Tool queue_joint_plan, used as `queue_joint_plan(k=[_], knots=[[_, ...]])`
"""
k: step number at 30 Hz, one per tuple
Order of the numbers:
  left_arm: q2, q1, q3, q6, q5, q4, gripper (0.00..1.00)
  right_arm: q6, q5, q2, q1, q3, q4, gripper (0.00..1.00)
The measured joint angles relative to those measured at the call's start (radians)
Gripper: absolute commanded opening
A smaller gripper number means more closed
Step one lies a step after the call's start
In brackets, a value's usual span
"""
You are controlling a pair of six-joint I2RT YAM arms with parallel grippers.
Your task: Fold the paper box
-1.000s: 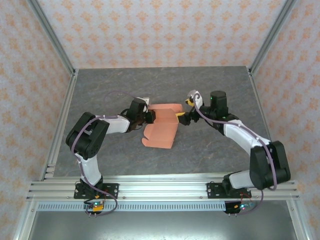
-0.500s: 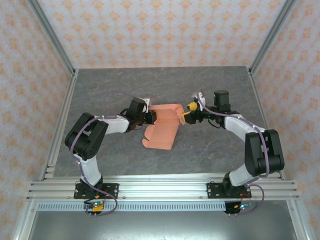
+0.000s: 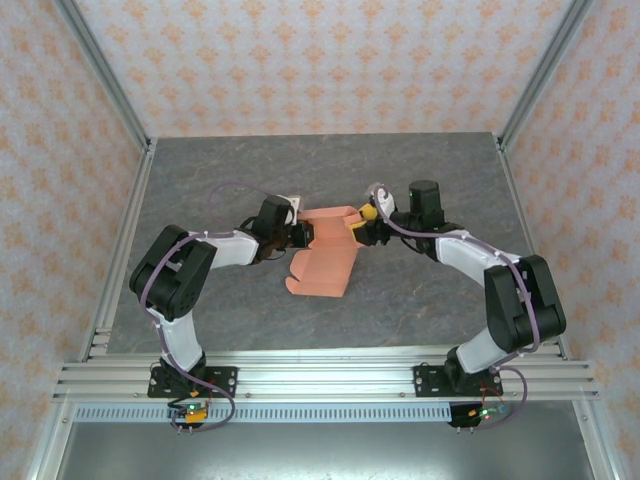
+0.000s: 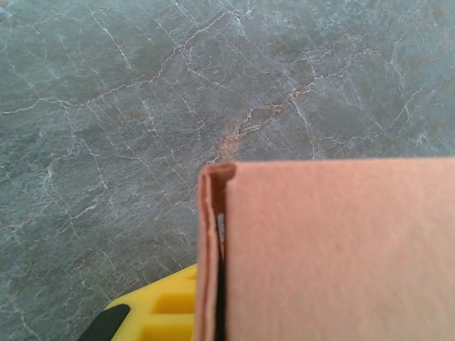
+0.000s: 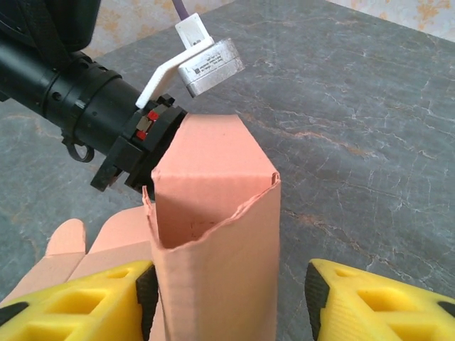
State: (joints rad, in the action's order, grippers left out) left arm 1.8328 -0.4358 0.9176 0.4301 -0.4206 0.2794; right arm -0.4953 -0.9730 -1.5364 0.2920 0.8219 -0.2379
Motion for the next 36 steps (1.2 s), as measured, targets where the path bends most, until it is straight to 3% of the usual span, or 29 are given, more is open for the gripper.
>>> queue_joint_plan(k=[6,13,20,23,31,36], knots=[[0.0,0.0,0.0,0.019,0.025,-0.002,0.0,0.032,0.196,-0.001,0.096,-0.092,-0.184,0.56],[-0.01,-0.003,-0.001,0.047,0.109,-0.01,0.0,0.049,0.549,-0.04,0.24,-0.146,-0.366,0.54],[-0.08,-0.026,-0.036,0.106,0.271,-0.014,0.0,0.112,0.854,-0.13,0.323,-0.112,-0.481,0.45],[-0.103,-0.037,-0.05,0.134,0.333,-0.027,0.0,0.14,0.956,-0.174,0.343,-0.077,-0.509,0.36],[-0.111,-0.06,-0.05,0.192,0.423,-0.053,0.0,0.211,1.069,-0.278,0.364,0.017,-0.546,0.27],[-0.111,-0.062,-0.037,0.218,0.458,-0.091,0.0,0.222,1.136,-0.328,0.381,0.05,-0.568,0.09]])
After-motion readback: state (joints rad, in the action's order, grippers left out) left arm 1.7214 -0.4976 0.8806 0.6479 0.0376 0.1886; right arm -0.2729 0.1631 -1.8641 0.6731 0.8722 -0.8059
